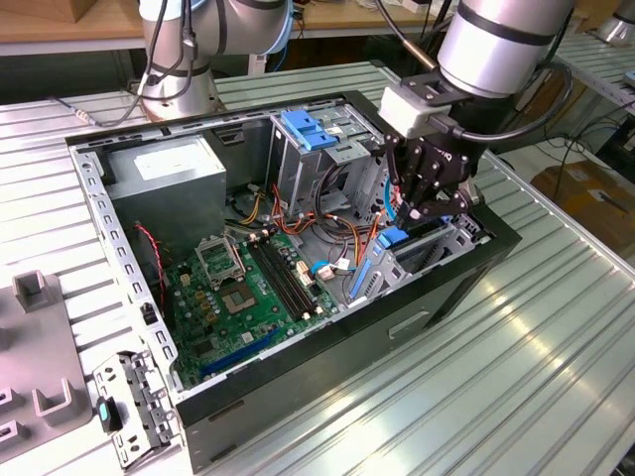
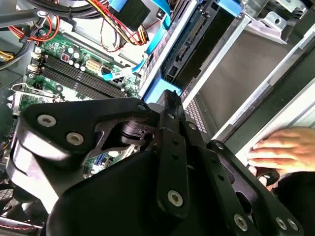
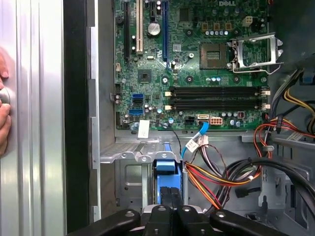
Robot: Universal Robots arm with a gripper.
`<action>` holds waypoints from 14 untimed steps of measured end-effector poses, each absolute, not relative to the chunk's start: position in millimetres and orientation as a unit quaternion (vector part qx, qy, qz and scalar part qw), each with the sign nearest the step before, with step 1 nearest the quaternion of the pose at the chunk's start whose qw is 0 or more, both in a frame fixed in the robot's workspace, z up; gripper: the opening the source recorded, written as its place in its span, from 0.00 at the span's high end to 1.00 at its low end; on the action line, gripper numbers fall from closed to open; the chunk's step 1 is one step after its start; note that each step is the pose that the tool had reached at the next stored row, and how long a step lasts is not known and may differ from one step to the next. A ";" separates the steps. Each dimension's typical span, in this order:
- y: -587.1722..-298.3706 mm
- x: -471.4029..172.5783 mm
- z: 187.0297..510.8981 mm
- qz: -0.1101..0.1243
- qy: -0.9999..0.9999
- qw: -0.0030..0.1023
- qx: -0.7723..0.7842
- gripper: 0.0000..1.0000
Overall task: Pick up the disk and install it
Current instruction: 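Insert the disk into the insertion slot, then insert the first disk wire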
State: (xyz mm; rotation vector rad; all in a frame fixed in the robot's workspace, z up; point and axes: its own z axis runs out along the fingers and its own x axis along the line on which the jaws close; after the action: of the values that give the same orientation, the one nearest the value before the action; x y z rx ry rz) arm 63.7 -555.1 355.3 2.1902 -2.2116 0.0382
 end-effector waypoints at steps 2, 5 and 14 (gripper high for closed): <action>-555.2 63.7 355.1 0.012 -0.710 0.014 0.704 0.89; -555.1 63.7 355.0 0.012 -0.710 0.014 0.704 0.89; -555.2 64.7 354.8 0.011 -0.710 0.013 0.704 0.89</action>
State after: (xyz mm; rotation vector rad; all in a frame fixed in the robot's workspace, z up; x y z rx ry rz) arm 64.7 -555.2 354.8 2.1929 -2.2121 0.0348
